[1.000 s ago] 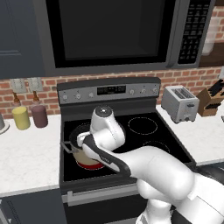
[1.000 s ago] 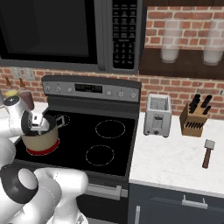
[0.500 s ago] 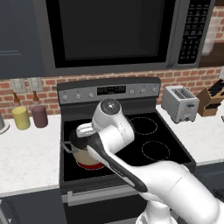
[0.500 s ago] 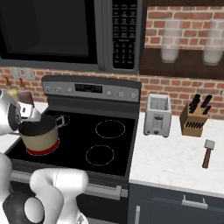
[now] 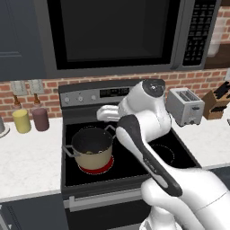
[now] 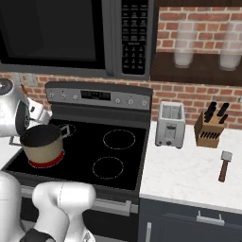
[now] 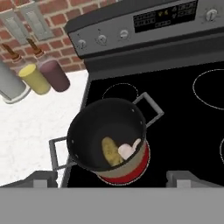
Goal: Put the potato and garlic in the pot. Retrieve the spatula and lightly stir the vegetables in the pot.
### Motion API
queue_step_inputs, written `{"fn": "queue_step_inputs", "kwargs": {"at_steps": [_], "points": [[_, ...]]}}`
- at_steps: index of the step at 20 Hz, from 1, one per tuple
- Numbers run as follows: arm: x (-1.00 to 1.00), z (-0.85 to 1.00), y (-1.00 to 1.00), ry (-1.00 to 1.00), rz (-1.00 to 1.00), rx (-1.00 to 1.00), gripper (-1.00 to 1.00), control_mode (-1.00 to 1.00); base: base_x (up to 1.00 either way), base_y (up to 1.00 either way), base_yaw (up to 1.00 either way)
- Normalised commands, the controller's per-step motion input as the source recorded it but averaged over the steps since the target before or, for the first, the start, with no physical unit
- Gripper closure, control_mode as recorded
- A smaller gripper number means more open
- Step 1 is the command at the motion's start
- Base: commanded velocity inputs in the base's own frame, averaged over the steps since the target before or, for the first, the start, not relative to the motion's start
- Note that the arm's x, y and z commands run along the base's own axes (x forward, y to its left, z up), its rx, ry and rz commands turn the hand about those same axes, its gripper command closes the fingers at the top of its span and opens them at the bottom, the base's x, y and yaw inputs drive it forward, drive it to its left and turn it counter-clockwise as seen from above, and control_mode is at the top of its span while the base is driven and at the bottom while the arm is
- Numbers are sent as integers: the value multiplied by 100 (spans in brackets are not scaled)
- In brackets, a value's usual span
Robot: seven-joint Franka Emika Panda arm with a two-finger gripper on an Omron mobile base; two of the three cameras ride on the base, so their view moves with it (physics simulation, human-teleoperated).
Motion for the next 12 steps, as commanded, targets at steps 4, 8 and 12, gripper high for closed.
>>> {"fn": "queue_step_inputs", "kwargs": {"at_steps": [4, 8, 12], "points": [[-41, 18, -96, 15, -29, 22, -100, -100, 0, 0, 0], [-41, -4, -100, 18, -42, 24, -100, -100, 0, 0, 0], [-30, -16, -100, 23, -55, 26, -100, -100, 0, 0, 0]]}}
